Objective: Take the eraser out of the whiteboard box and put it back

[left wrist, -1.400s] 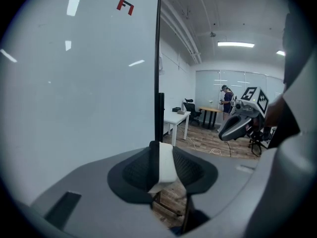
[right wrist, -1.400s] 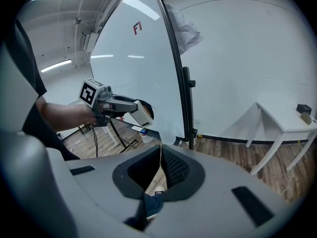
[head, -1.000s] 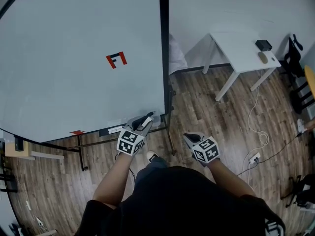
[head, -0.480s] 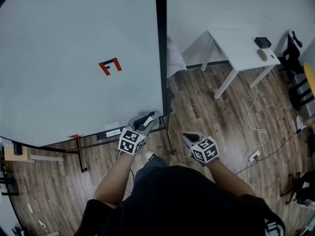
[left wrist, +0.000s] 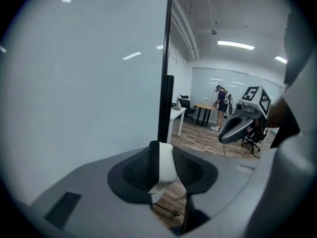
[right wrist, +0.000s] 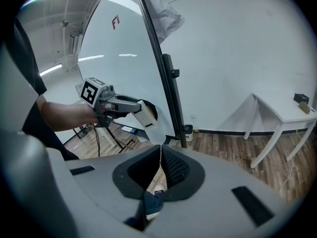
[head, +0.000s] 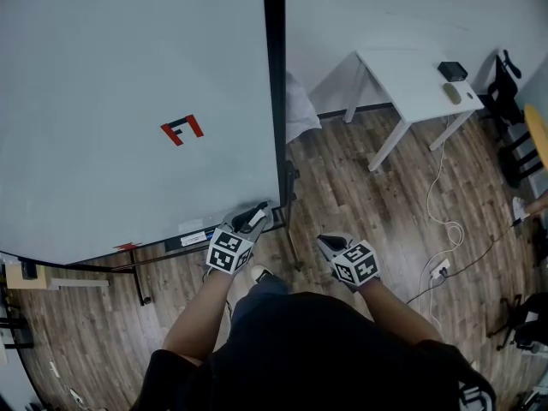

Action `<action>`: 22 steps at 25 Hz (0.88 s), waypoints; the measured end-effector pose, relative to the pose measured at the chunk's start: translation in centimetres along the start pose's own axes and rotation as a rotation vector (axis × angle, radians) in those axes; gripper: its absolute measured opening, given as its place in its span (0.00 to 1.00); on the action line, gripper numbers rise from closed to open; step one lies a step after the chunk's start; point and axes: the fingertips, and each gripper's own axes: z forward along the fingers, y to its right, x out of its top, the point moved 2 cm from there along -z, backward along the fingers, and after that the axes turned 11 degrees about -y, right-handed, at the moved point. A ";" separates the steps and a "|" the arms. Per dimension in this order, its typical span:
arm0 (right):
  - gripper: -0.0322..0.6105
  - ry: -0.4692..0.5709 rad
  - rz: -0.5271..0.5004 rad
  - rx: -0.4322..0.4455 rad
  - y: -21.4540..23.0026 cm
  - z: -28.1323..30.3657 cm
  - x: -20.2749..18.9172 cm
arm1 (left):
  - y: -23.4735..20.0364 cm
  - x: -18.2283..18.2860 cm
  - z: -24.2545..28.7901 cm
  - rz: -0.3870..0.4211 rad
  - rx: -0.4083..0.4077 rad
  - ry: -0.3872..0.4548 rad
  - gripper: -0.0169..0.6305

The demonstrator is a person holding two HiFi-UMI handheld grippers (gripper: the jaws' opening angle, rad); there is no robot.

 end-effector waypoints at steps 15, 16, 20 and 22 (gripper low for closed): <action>0.05 -0.028 0.010 -0.004 0.0 0.8 -0.4 | -0.7 -1.6 2.2 -0.007 -0.028 -0.035 0.25; 0.05 -0.029 0.010 -0.003 -0.1 0.8 -0.4 | -0.7 -1.7 2.3 -0.005 -0.030 -0.038 0.25; 0.05 -0.032 0.009 -0.001 -0.4 1.1 -0.3 | -0.9 -2.3 2.9 -0.010 -0.037 -0.048 0.25; 0.05 -0.033 0.012 -0.003 -0.4 1.4 -0.3 | -1.1 -2.6 3.2 -0.017 -0.041 -0.050 0.25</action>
